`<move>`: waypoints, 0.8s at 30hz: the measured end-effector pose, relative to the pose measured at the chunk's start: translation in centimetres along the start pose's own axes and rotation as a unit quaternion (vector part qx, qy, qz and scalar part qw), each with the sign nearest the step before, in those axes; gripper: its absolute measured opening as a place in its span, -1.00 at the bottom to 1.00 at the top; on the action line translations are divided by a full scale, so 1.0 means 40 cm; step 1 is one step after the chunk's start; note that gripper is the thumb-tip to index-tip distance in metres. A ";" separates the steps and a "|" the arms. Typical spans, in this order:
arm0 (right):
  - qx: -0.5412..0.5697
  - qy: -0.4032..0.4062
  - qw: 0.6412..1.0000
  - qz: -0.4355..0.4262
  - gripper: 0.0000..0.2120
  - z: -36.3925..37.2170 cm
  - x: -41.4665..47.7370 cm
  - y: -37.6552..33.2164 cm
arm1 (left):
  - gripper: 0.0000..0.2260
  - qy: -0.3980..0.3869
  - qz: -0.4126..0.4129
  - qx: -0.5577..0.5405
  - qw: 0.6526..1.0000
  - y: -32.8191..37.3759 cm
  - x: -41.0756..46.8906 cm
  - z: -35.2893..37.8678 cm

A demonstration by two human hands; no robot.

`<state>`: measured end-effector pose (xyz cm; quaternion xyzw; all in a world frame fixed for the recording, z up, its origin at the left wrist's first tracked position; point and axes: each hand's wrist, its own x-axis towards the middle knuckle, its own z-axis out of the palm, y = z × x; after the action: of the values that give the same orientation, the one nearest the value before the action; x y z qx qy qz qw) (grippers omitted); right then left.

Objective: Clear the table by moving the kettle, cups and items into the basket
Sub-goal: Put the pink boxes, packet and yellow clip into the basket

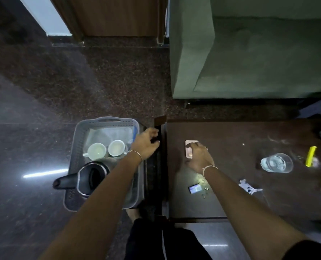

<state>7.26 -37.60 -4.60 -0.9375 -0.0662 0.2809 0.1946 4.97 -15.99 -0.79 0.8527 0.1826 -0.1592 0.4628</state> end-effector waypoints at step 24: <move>0.070 0.046 0.994 -0.072 -0.16 0.141 0.257 0.284 | -0.58 -0.015 -0.154 -0.160 0.975 -0.129 0.083 0.430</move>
<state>12.86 -43.76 -18.65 -0.9262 -0.1044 0.2269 0.2823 3.77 -27.42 -15.01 0.7269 0.3279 -0.2099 0.5657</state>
